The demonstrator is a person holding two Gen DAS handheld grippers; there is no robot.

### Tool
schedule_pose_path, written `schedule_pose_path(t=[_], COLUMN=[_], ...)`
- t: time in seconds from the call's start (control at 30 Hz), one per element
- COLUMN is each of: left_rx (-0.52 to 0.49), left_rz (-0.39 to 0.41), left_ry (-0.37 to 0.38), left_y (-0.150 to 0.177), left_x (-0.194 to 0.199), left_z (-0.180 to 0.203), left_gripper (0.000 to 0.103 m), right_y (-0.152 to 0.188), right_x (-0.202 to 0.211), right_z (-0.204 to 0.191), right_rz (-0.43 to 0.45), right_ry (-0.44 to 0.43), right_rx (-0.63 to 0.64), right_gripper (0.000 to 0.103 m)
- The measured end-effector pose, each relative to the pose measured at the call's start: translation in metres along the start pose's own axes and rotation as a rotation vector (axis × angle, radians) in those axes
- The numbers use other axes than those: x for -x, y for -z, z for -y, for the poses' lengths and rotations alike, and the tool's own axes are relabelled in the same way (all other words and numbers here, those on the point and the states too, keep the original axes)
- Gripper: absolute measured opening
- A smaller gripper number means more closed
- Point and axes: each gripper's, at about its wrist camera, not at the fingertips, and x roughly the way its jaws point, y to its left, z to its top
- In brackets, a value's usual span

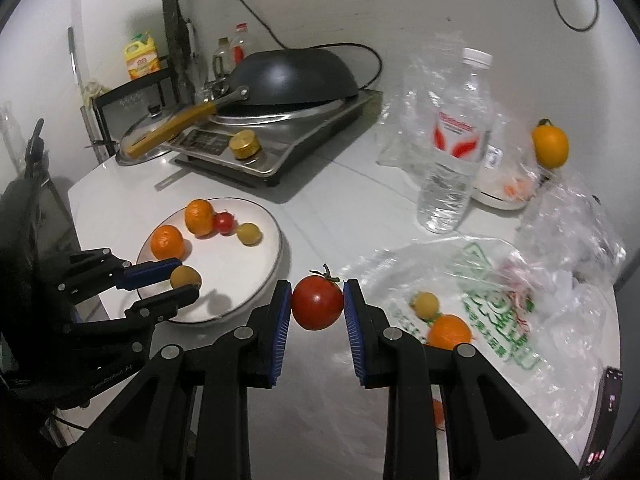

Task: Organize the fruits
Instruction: 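Carry the tomato with the right tool while the left tool carries the yellow-green fruit to the plate, then lower and release the tomato with the right tool while the left tool releases its fruit on the plate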

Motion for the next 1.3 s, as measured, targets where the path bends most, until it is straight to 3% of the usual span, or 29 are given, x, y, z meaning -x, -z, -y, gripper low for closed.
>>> schedule_pose_path(t=[0.57, 1.3], left_rx=[0.04, 0.095], left_rz=[-0.033, -0.057], left_ry=[-0.074, -0.026], left_y=[0.027, 0.034], left_x=[-0.009, -0.015], left_z=[-0.051, -0.064], left_gripper=[0.025, 0.027], right_y=[-0.02, -0.031], right_x=[-0.057, -0.121], right_z=[-0.053, -0.074], right_rz=[-0.061, -0.142], right_ry=[-0.06, -0.047], right_rx=[0.066, 0.101], right_gripper=[0.029, 0.029])
